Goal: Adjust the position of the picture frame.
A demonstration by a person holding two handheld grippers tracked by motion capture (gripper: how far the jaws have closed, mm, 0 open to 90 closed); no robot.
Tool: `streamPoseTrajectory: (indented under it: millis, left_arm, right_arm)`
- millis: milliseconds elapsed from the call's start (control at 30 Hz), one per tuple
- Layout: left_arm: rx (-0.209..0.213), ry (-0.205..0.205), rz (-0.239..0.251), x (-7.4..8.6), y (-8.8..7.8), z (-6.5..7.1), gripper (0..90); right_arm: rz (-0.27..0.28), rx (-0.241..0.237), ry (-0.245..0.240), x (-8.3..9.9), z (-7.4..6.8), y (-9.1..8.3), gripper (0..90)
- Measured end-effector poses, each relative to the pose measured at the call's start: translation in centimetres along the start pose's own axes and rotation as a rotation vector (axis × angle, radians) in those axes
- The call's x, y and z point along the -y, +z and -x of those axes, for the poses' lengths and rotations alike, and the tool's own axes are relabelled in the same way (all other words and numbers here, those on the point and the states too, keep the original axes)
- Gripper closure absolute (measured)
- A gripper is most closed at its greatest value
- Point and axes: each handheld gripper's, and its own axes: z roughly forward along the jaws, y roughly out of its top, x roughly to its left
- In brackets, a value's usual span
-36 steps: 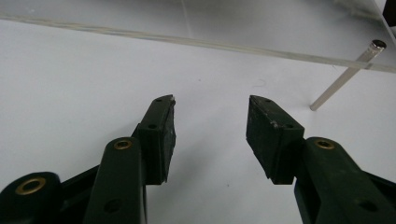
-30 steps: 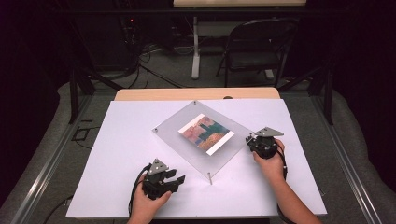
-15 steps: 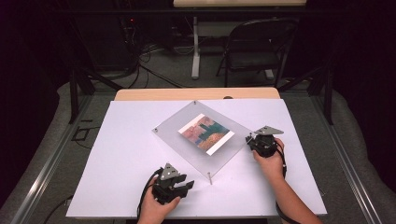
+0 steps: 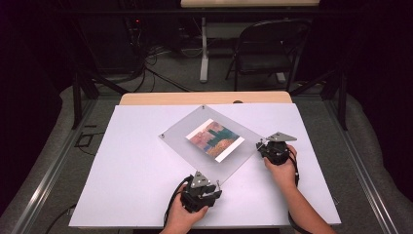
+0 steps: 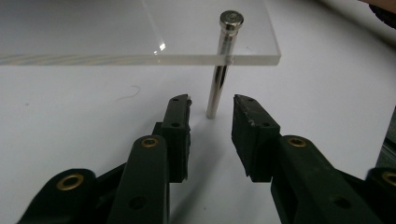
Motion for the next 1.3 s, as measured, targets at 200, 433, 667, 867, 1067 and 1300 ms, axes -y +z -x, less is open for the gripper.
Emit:
streamPoseTrajectory:
  millis: [200, 433, 667, 867, 1067, 1300]
  left_arm:
    - [-0.017, 0.007, 0.010, -0.4, 0.7, 0.2, 76.0]
    - [-0.018, 0.010, 0.018, -0.7, 1.3, 0.3, 84.1]
    - [-0.003, -0.003, 0.019, -0.6, 1.3, 0.2, 84.9]
    - [0.012, -0.013, 0.010, -0.8, 1.1, -0.1, 84.7]
    - [0.032, -0.021, 0.002, -0.8, 0.2, -0.8, 84.7]
    - [0.035, -0.048, 0.002, -1.3, -1.3, -2.1, 84.9]
  right_arm:
    - [0.002, -0.003, 0.008, 0.0, 0.0, 0.0, 85.0]
    - [0.003, -0.003, 0.008, 0.0, 0.0, 0.0, 85.0]
    - [0.005, -0.003, 0.007, 0.0, 0.0, 0.0, 85.0]
    - [-0.002, -0.010, -0.001, 0.0, 0.1, -0.1, 85.0]
    - [-0.001, -0.029, -0.029, -0.3, -0.5, -0.5, 85.2]
    - [0.030, -0.047, -0.032, -0.7, -1.1, -1.1, 85.3]
